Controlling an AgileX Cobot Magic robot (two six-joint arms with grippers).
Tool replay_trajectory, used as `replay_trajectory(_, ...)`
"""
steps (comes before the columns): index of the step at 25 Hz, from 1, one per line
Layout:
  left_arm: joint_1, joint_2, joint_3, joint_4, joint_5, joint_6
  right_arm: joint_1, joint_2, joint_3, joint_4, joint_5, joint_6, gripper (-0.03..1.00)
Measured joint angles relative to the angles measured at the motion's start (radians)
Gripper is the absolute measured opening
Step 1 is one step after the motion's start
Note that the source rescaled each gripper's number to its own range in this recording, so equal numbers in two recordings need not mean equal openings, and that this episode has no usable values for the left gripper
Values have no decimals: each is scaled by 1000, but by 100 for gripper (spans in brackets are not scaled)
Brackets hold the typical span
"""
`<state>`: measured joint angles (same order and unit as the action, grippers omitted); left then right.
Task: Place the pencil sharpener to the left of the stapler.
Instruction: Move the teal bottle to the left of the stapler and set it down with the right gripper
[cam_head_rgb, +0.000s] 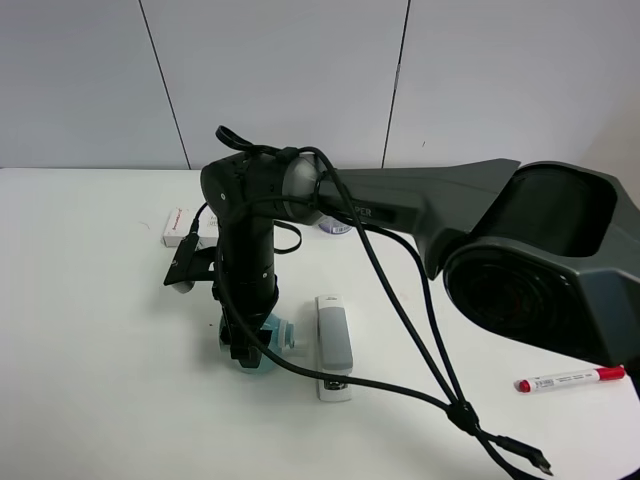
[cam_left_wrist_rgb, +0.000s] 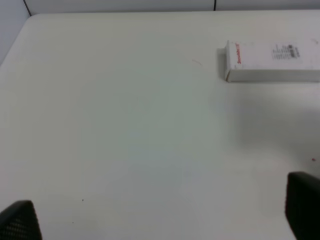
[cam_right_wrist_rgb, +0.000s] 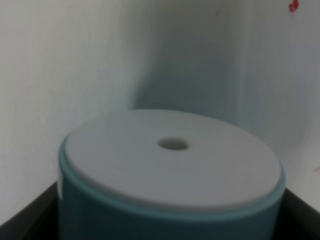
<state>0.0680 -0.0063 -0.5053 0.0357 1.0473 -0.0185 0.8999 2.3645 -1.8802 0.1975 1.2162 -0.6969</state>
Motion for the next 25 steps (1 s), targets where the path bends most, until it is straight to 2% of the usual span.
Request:
replay_trajectory(6,0,0,0,0,0,0,0,0,0,0,-1,13,1)
replay_trajectory(7,0,0,0,0,0,0,0,0,0,0,-1,14,3)
replay_trajectory(8,0,0,0,0,0,0,0,0,0,0,0,15,17)
replay_trajectory(9,0,0,0,0,0,0,0,0,0,0,0,17,43)
replay_trajectory(10,0,0,0,0,0,0,0,0,0,1,0,18,63)
replay_trajectory(11,0,0,0,0,0,0,0,-1,0,3,1,18,78)
replay_trajectory(13,0,0,0,0,0,0,0,-1,0,11,2,20,92)
replay_trajectory(15,0,0,0,0,0,0,0,-1,0,11,2,21,97)
replay_trajectory(20,0,0,0,0,0,0,0,-29,0,10,2,33,99)
replay_trajectory(25,0,0,0,0,0,0,-3,-147,0,-13,2,162,99)
